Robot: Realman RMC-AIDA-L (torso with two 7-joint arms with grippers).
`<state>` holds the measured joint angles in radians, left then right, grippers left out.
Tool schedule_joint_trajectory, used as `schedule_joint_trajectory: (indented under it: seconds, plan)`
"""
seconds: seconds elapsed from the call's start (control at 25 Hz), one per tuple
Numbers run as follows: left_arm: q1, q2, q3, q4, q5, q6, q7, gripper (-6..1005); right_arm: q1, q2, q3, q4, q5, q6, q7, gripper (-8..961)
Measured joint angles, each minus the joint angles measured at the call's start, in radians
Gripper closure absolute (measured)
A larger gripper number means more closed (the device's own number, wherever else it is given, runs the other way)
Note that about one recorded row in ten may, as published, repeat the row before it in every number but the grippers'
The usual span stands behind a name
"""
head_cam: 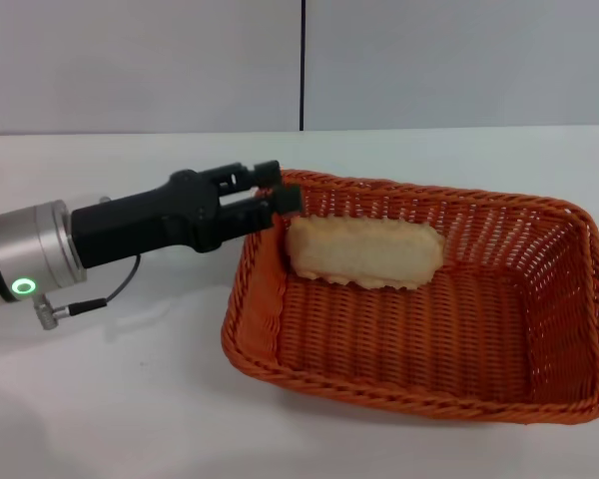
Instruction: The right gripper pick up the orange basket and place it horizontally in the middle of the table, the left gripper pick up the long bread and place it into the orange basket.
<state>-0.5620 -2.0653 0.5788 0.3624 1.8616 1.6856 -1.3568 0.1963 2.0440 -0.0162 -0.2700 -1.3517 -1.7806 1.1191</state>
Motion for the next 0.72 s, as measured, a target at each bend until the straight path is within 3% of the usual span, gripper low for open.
schedule_joint_trajectory:
  seconds: [0.16,0.4,0.48,0.72]
  plan:
    - [0.027,0.005,0.0,0.02,-0.06,0.016,0.011,374,0.001,0.004,-0.001,0.0,-0.001,-0.002,0.0,406]
    - [0.106,0.007,-0.002,0.066,-0.233,0.041,0.079,271,-0.003,0.007,0.0,0.0,0.0,-0.008,-0.001,407]
    - [0.145,0.004,-0.002,0.033,-0.36,0.068,0.194,237,-0.004,0.015,0.009,0.0,0.003,-0.008,-0.004,408]
    - [0.181,0.001,-0.003,-0.077,-0.555,0.091,0.378,187,0.006,0.021,0.029,0.0,0.009,0.0,-0.01,409]
